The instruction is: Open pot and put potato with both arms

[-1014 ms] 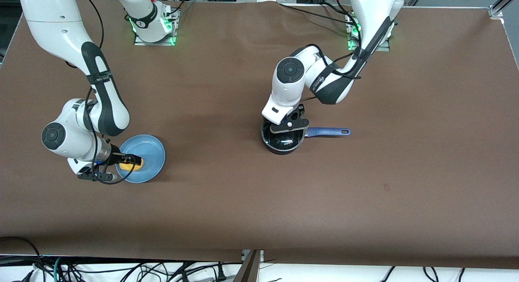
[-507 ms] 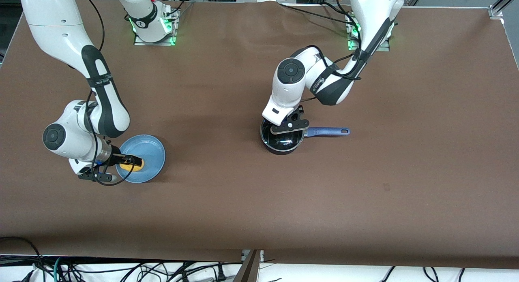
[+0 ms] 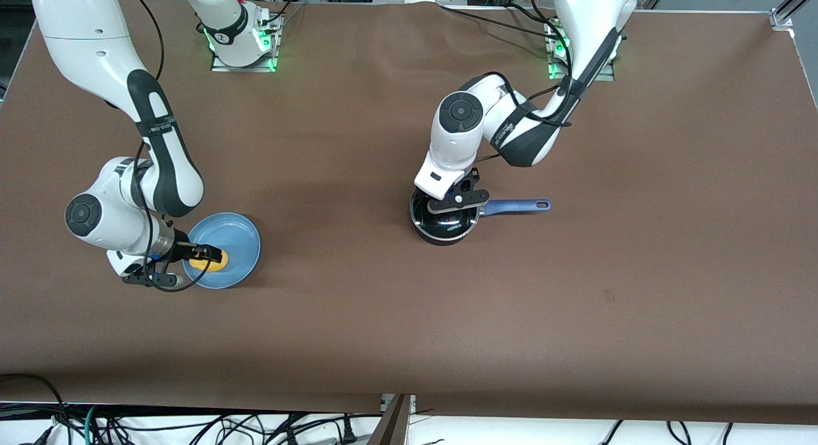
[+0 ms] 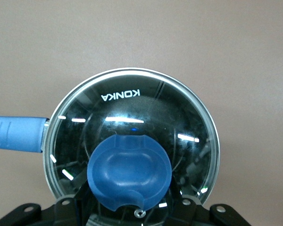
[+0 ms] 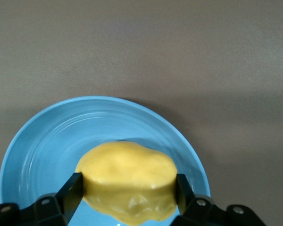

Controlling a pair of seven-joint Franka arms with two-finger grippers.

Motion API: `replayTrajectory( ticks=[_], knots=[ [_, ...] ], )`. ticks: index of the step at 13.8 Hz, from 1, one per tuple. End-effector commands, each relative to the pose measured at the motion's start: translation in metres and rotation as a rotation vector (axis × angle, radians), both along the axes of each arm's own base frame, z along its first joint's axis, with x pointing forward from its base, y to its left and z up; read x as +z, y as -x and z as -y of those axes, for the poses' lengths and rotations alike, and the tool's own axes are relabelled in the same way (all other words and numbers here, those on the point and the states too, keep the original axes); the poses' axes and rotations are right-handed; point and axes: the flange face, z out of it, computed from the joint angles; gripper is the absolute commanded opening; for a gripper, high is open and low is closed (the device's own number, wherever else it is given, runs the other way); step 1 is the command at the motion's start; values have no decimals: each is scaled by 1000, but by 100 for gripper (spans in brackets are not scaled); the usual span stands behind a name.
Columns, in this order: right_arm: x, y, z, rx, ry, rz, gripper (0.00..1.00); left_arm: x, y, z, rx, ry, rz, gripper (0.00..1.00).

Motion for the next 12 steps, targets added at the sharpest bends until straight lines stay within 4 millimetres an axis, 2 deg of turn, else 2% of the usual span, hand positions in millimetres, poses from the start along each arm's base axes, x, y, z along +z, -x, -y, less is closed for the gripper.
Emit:
replayTrajectory(
  ticks=[1,5,7,9,10,12],
  knots=[
    [11,1,-14,23,-34,-16,46,18,-4,-3,6,-9,37,65],
    [57,-8,-44,6,-65,-94,46,21,-3,-4,7,-16,36,65],
    [70,-10,-53,-18,-74,-133,46,18,-3,-4,7,-18,32,66],
    [83,-9,-71,-51,-78,-173,46,10,-3,-4,6,-18,27,68],
    [88,-7,-82,-80,-78,-202,46,6,-3,-4,3,-19,24,71],
    [102,-6,-119,-137,-87,-231,46,2,-6,-5,8,-19,22,73]
  ],
)
